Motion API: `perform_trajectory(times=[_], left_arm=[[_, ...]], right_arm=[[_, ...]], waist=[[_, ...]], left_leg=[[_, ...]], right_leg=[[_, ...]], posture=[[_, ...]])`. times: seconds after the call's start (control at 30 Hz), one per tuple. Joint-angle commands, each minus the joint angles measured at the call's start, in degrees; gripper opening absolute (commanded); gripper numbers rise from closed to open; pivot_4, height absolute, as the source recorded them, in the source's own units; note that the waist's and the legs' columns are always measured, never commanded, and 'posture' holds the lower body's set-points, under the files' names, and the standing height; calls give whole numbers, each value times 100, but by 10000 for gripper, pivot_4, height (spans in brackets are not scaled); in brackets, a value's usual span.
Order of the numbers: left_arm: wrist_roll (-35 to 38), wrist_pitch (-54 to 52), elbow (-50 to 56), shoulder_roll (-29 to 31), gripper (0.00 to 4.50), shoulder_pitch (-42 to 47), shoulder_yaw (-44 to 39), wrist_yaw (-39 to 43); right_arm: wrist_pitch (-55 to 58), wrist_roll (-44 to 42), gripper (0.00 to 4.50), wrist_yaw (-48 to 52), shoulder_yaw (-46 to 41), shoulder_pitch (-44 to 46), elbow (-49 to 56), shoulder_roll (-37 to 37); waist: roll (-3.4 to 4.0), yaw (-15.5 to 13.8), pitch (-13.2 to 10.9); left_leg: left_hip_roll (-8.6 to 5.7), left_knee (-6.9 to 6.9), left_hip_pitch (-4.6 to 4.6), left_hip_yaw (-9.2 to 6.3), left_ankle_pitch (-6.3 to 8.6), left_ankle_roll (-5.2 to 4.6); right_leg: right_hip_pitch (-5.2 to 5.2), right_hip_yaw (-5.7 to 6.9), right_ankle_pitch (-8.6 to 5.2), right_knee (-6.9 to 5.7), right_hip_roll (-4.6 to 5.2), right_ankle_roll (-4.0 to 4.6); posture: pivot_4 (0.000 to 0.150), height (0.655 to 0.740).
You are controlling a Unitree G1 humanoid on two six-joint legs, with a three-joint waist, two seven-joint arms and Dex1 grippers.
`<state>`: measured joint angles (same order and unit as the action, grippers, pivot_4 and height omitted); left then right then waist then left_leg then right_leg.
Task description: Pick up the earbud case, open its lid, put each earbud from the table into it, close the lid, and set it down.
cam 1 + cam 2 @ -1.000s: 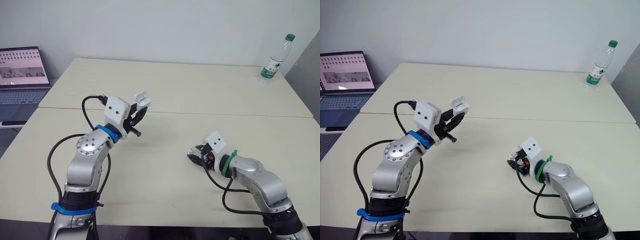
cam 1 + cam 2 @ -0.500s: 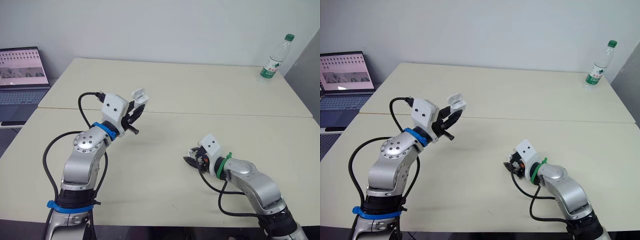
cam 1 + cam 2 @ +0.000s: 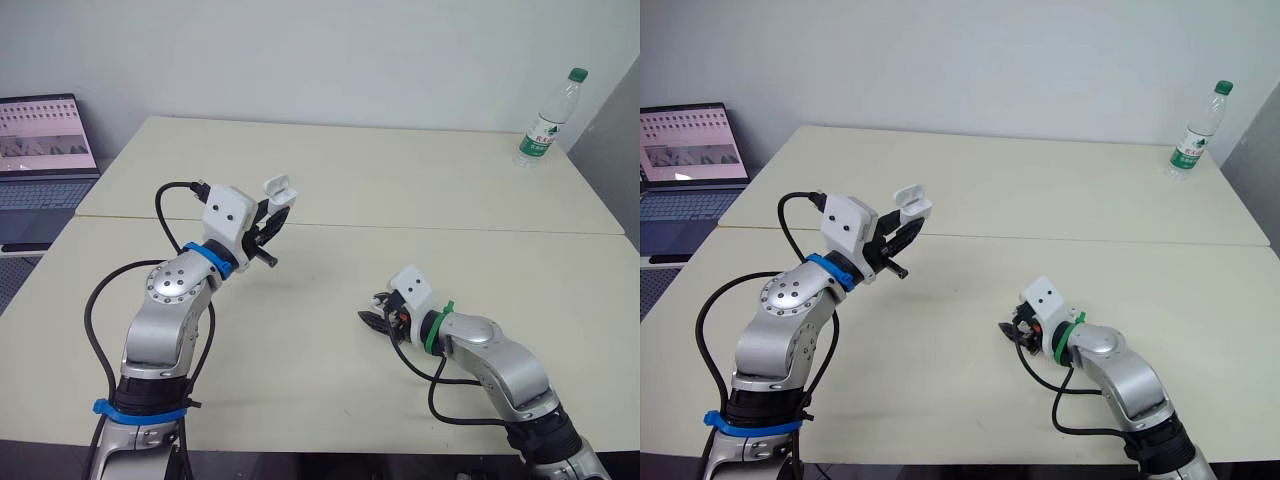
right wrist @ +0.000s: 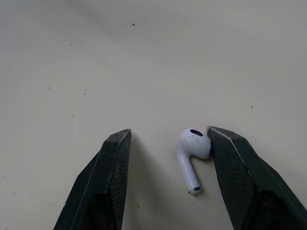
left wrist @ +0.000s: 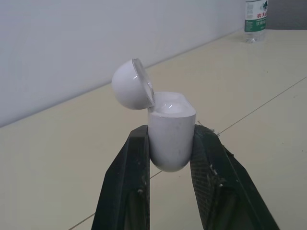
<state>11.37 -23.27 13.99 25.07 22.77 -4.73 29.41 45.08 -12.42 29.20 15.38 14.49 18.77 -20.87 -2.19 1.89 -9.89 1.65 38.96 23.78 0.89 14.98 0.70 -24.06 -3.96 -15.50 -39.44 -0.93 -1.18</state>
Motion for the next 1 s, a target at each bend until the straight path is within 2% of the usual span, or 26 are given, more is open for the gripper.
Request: perform_trajectory(times=[0.03,0.07,0.17,0.3,0.33,0.47,0.6,0.67,0.8,0.93,1.0], left_arm=[[13,136,206,64,7768,41,-39,-27],[12,137,207,65,7768,39,-39,-28],[11,138,191,60,7768,56,-41,-36],[2,150,172,50,7768,65,-37,-49],[-3,154,166,51,7768,67,-34,-49],[-4,180,147,43,7768,70,-24,-39],[-37,393,-23,-45,7768,115,47,-34],[-56,610,-204,-108,7768,130,83,-28],[-40,1002,-461,-314,7768,198,84,-105],[-36,1221,-586,-464,7768,147,80,-170],[-54,1304,-628,-517,7768,79,100,-216]], right_arm=[[-72,46,26001,108,133,0,-119,-47],[-87,53,26001,112,136,2,-136,-54],[-183,109,20182,127,131,68,-292,-50],[-245,139,5776,149,106,118,-372,-44],[-260,146,4094,166,105,120,-374,-62],[-186,-4,4161,365,-30,164,-218,-183],[-203,-697,4161,1401,-588,456,221,-861],[-229,-1011,4161,2012,-927,484,256,-1463],[-1020,-1007,4161,3696,-1270,112,-273,-3264],[-2137,-733,4161,5024,-1636,-259,-1475,-4649],[-2960,-387,4161,5231,-1635,-284,-2247,-4958]], waist=[[0,0,0],[-1,0,0],[0,1,1],[-1,1,2],[-1,1,2],[-1,-2,2],[0,-13,1],[2,-18,0],[3,-59,-1],[4,-63,-2],[6,-46,-2]], left_leg=[[0,0,0,0,0,0],[0,0,0,0,0,0],[0,0,-1,0,0,0],[0,0,-2,1,0,0],[1,0,-2,0,0,0],[-1,0,-1,0,0,0],[-5,0,2,0,0,0],[-7,0,4,-2,0,0],[-11,1,0,-26,1,-2],[-14,-2,-4,-28,2,-3],[-14,-2,-15,-21,2,-3]], right_leg=[[0,0,0,0,0,0],[1,0,0,0,0,0],[1,0,0,0,0,0],[1,0,0,0,0,0],[1,0,0,0,0,0],[2,-1,0,0,0,0],[1,1,0,3,2,0],[3,3,0,9,3,0],[38,27,4,49,7,-6],[48,26,3,58,11,-5],[53,21,3,54,11,-5]], posture=[[1500,7400],[1500,7400],[1500,7400],[1500,7400],[1500,7400],[1500,7400],[1500,7400],[1500,7400],[1500,7400],[1500,7400],[1500,7400]])
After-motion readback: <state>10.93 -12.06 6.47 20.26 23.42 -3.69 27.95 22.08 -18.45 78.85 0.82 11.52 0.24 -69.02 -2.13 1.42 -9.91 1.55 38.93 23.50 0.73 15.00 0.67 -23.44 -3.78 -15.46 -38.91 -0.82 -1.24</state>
